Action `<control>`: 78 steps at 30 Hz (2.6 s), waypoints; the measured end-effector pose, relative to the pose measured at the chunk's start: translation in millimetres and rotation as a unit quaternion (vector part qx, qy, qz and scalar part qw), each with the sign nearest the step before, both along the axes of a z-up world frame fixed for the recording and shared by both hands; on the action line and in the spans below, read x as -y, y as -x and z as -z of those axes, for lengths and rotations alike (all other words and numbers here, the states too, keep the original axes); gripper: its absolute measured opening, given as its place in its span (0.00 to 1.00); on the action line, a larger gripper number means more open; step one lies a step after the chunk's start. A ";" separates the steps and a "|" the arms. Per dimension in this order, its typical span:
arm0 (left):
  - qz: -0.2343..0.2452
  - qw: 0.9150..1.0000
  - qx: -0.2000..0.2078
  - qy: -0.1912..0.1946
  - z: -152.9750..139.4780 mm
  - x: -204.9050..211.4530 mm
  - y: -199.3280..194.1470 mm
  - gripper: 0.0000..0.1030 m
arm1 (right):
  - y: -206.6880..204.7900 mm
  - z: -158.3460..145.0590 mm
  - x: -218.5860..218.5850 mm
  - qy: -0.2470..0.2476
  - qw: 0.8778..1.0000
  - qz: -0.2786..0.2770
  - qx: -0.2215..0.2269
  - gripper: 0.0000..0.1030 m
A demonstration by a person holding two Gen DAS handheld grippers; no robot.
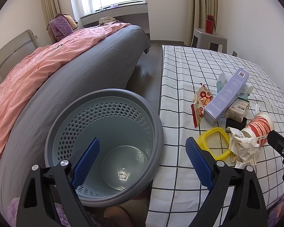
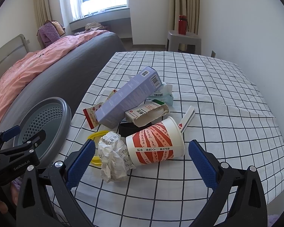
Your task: Collect trash
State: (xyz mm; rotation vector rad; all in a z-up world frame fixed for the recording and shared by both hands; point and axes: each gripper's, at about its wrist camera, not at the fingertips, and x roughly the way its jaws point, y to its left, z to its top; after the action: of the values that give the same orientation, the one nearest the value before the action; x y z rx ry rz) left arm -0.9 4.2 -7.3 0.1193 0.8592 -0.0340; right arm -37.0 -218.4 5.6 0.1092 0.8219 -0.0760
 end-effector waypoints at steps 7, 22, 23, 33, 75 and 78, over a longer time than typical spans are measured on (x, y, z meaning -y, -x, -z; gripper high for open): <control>0.000 1.000 0.000 0.000 -0.2 0.2 -0.1 0.85 | 0.6 0.2 -0.3 0.000 1.000 0.000 0.001 0.94; 0.000 1.000 0.000 -0.002 0.8 0.0 0.2 0.85 | 1.8 -2.3 0.0 -0.001 1.000 0.000 0.003 0.94; 0.000 1.000 0.000 -0.002 0.8 -0.2 0.3 0.85 | 1.9 -2.4 0.1 0.000 1.000 0.000 0.003 0.94; 0.000 1.000 0.000 -0.002 0.7 0.6 0.1 0.85 | 2.3 -3.8 1.4 -0.001 1.000 0.000 0.004 0.94; 0.029 0.999 -0.024 0.007 15.1 24.9 2.3 0.85 | -45.6 43.0 35.6 -0.021 0.991 -0.064 -0.113 0.94; 0.029 0.999 -0.026 0.007 16.3 24.9 1.3 0.85 | -49.1 46.1 32.2 -0.008 0.991 -0.068 -0.119 0.94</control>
State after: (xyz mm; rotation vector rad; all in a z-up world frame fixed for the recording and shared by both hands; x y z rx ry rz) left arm -2.2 -20.7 -23.6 0.1302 0.9064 -0.0985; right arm 12.1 -250.6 -40.4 0.0603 1.0670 0.0467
